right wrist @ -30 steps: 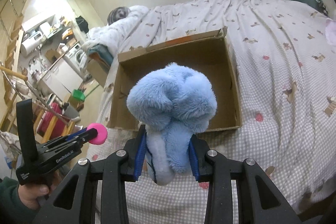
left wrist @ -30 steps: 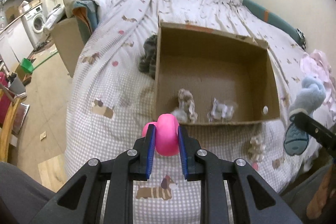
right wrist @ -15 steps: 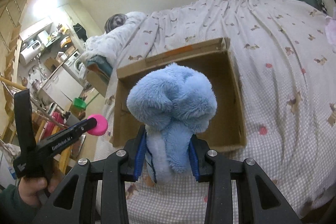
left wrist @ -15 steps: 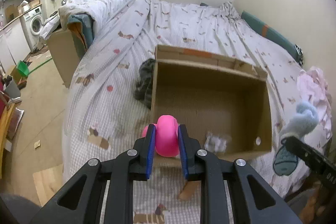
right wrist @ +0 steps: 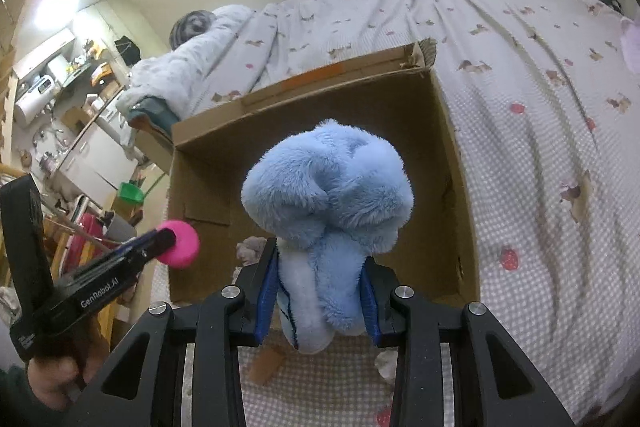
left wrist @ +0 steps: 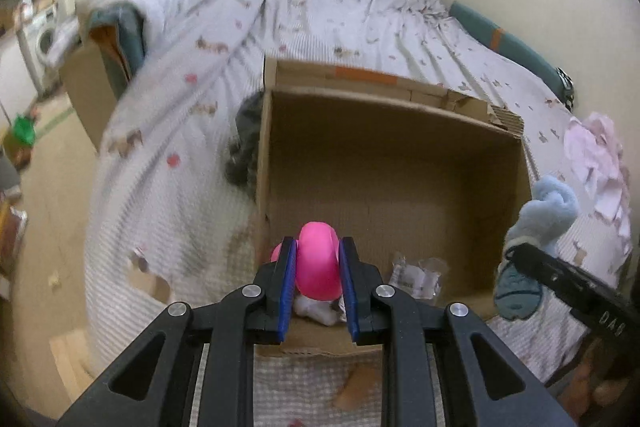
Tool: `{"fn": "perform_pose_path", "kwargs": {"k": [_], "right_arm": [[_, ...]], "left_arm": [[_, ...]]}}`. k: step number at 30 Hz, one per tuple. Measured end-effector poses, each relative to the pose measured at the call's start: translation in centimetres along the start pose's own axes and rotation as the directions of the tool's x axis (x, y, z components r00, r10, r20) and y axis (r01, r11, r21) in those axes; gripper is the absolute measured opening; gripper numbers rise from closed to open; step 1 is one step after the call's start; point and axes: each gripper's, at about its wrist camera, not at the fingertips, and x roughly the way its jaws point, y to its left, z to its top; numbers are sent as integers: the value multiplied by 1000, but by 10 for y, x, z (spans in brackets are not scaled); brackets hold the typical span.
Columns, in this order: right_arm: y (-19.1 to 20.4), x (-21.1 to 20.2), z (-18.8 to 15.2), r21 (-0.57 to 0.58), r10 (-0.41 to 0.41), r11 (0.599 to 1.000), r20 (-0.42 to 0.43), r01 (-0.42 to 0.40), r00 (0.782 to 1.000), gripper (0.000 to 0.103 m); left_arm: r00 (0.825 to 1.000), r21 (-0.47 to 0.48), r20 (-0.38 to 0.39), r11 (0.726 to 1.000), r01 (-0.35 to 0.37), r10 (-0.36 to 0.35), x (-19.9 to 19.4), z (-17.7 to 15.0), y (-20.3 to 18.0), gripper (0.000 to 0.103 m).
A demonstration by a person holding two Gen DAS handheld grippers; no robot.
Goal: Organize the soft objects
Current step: 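Lower the pink toy and blue scrunchie into the box and open both tools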
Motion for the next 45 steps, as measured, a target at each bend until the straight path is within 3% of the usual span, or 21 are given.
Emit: {"fn": "perform_pose_path", "kwargs": {"k": [8,22,26,28,29,33,36,42,44,45], "right_arm": [[8,25,-3,-49,-28,998,-56,25,998,39],[1,42,-3,-19,-48,999,-101,46,994,42],[0,43,-4,-13,-49,999,-104,48,993,48],[-2,42,-3,2,-50,999,-93,51,994,50],[-3,41,-3,11,-51,999,-89,52,995,53],[-7,38,-2,35,-53,998,-69,56,996,57],[-8,33,0,44,-47,998,-38,48,998,57],[-5,23,3,44,-36,998,12,35,999,85],[-2,20,3,33,-45,999,27,44,999,103],[-1,18,3,29,-47,999,38,46,998,103]], "left_arm": [[1000,44,-17,999,8,-7,17,2,-13,19],[998,50,-51,998,30,-27,28,3,-17,19],[998,67,-41,997,43,-40,23,3,-22,20],[998,69,-35,997,46,-44,22,3,-22,25],[999,70,-33,997,45,-43,22,4,-22,32],[1000,47,0,998,30,-30,17,5,-20,74],[1000,57,14,998,24,-25,14,7,-21,75],[999,53,38,999,8,-10,8,10,-20,75],[999,58,49,998,1,-4,5,9,-20,75],[999,65,52,998,-5,1,5,8,-21,75]]}}
